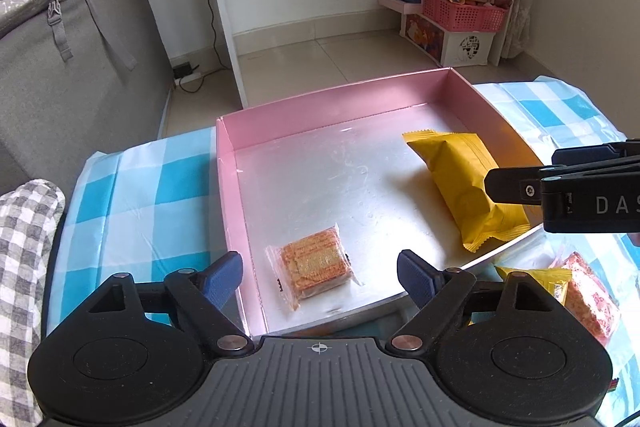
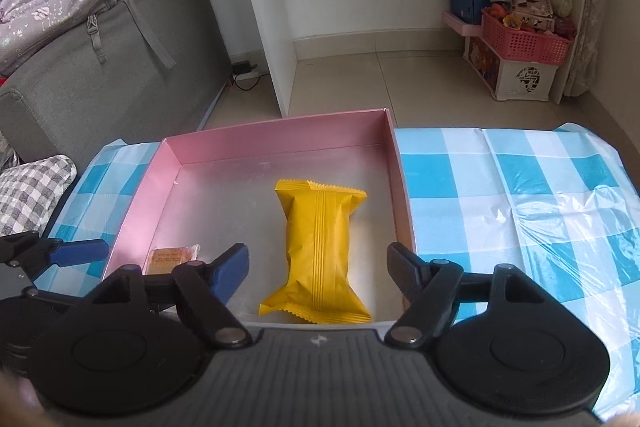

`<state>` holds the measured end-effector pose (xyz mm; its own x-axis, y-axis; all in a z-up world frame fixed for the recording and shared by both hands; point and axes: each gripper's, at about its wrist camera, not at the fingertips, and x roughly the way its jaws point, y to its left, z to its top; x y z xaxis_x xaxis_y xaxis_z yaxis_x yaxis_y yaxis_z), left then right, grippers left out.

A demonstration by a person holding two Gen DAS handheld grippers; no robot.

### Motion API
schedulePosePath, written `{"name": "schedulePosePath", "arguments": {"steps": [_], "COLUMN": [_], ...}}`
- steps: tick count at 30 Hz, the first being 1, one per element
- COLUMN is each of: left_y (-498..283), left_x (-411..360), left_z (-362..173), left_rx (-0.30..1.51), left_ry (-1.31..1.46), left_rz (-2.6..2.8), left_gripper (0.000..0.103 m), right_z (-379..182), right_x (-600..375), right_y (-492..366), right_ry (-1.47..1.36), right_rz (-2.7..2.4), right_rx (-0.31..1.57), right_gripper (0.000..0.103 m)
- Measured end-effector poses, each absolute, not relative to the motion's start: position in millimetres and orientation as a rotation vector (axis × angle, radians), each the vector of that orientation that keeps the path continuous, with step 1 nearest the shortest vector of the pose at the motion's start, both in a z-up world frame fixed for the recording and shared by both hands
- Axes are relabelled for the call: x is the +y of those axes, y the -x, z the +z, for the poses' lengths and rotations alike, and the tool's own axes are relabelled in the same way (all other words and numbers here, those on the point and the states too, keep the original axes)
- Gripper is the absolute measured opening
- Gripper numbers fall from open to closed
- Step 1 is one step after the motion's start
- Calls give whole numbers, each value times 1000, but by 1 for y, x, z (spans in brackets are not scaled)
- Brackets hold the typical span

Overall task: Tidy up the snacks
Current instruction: 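Withdraw both open tools from the box back over the pile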

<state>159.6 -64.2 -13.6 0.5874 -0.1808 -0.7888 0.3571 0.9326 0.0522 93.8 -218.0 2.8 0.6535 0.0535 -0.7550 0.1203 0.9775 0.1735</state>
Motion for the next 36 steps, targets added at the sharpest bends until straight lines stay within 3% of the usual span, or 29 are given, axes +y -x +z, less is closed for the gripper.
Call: {"name": "schedulePosePath", "arguments": {"steps": [5, 11, 36], "left_y": [-140, -114, -28], "left_x": [-63, -58, -19], "left_z": [-6, 8, -4], "left_rx": [893, 876, 889], "left_ry": [-241, -246, -317], "left_rz": [-319, -318, -357], "left_gripper": [88, 92, 94], "right_z": [17, 26, 9], "right_x": [-218, -216, -196], "right_y": [-81, -64, -6], "right_ry": [-173, -137, -46], "right_rz": [-51, -44, 61], "right_rx": [838, 839, 921], "right_gripper": [89, 95, 101]}}
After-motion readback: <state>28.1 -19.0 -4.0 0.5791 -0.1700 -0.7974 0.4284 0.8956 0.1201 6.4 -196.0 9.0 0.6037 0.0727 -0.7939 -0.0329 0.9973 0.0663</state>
